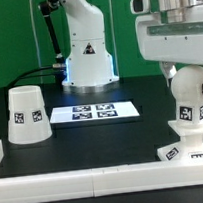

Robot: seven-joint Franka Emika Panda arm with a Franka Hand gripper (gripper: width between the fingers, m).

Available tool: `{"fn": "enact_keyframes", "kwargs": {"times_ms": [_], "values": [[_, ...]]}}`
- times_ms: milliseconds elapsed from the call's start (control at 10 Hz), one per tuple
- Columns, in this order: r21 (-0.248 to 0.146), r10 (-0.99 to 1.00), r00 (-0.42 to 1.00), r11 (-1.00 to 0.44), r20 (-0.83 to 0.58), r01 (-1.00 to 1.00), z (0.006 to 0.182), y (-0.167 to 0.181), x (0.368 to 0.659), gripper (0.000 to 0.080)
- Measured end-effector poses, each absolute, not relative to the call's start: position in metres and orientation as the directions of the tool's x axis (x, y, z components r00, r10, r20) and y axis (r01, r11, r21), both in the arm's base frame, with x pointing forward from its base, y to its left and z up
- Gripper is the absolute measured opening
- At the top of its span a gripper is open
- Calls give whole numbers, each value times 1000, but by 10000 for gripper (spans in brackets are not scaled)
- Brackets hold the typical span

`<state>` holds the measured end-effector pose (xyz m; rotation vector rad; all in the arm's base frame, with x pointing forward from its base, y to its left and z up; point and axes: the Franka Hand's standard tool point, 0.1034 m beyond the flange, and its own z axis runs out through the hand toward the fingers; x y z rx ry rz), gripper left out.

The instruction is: Assemble lamp

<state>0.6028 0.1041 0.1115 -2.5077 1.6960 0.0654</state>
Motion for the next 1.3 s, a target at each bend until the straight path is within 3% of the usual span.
{"fn": "enact_keyframes", "kwargs": {"times_ms": [400, 900, 1100, 1300], "values": [[-101, -653, 755, -748, -64, -656, 110, 106, 601, 698], [-113, -363, 932, -925, -24, -363, 110, 105, 601, 699], [-41, -42, 999, -998, 20, -41, 110, 107, 600, 699], [-33, 187, 982, -982, 23, 188, 110, 104, 601, 699]]}}
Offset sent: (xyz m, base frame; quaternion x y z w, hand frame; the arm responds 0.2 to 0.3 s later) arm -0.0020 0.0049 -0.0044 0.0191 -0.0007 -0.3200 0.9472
